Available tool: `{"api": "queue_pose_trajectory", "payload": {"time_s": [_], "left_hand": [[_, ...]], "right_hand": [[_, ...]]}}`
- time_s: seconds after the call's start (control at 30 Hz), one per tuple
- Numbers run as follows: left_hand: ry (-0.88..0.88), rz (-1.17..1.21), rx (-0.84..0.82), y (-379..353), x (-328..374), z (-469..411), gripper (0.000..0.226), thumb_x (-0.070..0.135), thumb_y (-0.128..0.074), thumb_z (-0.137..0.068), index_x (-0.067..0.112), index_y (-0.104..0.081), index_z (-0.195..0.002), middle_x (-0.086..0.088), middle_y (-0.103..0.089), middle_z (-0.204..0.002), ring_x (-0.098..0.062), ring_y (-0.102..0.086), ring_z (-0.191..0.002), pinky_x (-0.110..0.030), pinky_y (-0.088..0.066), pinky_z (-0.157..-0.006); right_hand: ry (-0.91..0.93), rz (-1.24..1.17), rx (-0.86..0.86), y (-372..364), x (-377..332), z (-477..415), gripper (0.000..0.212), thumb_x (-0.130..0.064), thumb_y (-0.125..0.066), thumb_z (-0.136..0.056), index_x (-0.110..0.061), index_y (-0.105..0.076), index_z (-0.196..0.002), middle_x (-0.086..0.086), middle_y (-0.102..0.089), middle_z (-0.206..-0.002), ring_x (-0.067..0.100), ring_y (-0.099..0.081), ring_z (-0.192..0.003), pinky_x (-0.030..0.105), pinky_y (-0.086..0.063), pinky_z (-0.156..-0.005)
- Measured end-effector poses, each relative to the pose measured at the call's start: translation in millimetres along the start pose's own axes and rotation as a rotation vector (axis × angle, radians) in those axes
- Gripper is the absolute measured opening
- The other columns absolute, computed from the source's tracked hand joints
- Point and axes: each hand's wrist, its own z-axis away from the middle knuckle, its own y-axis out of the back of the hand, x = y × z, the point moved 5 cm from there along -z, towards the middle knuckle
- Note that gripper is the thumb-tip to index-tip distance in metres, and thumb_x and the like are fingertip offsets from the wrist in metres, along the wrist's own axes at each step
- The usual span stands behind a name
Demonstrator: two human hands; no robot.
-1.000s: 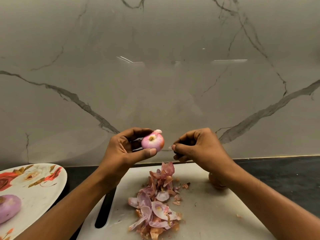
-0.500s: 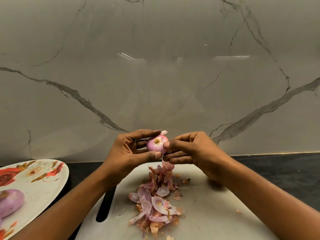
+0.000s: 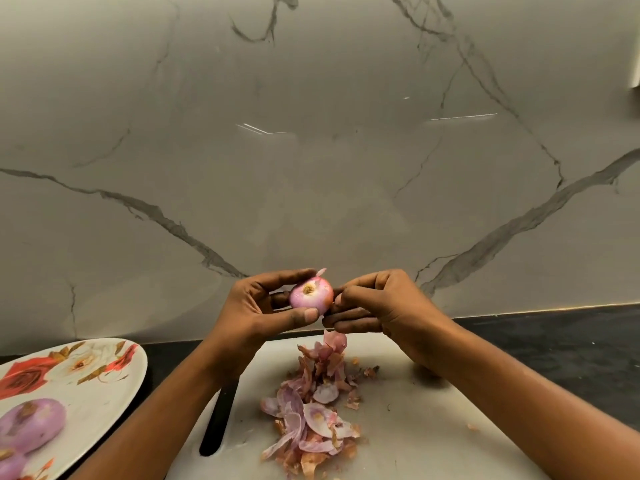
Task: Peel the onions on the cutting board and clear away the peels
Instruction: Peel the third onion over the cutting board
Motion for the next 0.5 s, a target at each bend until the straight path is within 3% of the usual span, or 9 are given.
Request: {"api": "queue_pose_trajectory", "payload": {"time_s": [0.13,0.3,0.5], "left_hand": [[0.042,-0.021,-0.027,0.4,3.1,0.8,0.059,-0.001,-0.087,-0.071,0.01,-0.073,-0.127,-0.01,-0.078,-0.119,-0.033,-0.077,-0.106,-0.038,-0.065,-0.084],[0.015,-0.009,-0.001,-3.6,0.6,6.8,0.059,-0.004,-0.087,-0.068,0.008,-0.073,-0.124,-0.008,-0.079,-0.117,-0.031,-0.078,-0.105,-0.036,-0.065,-0.082],[0.027,0.062,0.008,-0.6,-4.0,7.2,0.062,-0.003,-0.086,-0.068,0.008,-0.072,-0.127,-0.013,-0.078,-0.119,-0.036,-0.077,-0.106,-0.04,-0.065,-0.084]], "right_hand": [[-0.026,0.006,-0.017,-2.7,1.9,1.5,0.016,-0.012,-0.076,-0.094,0.002,-0.079,-0.101,0.021,-0.08,-0.096,0.032,-0.081,-0.09,0.032,-0.067,-0.082],[-0.03,0.043,0.013,-1.8,4.0,0.7,0.013,-0.006,-0.077,-0.092,0.003,-0.078,-0.101,0.021,-0.081,-0.095,0.032,-0.081,-0.088,0.029,-0.066,-0.076],[0.01,0.045,0.046,-0.3,6.4,0.7,0.009,-0.001,-0.074,-0.093,0.0,-0.079,-0.101,0.02,-0.081,-0.094,0.033,-0.081,-0.09,0.037,-0.067,-0.083]]}}
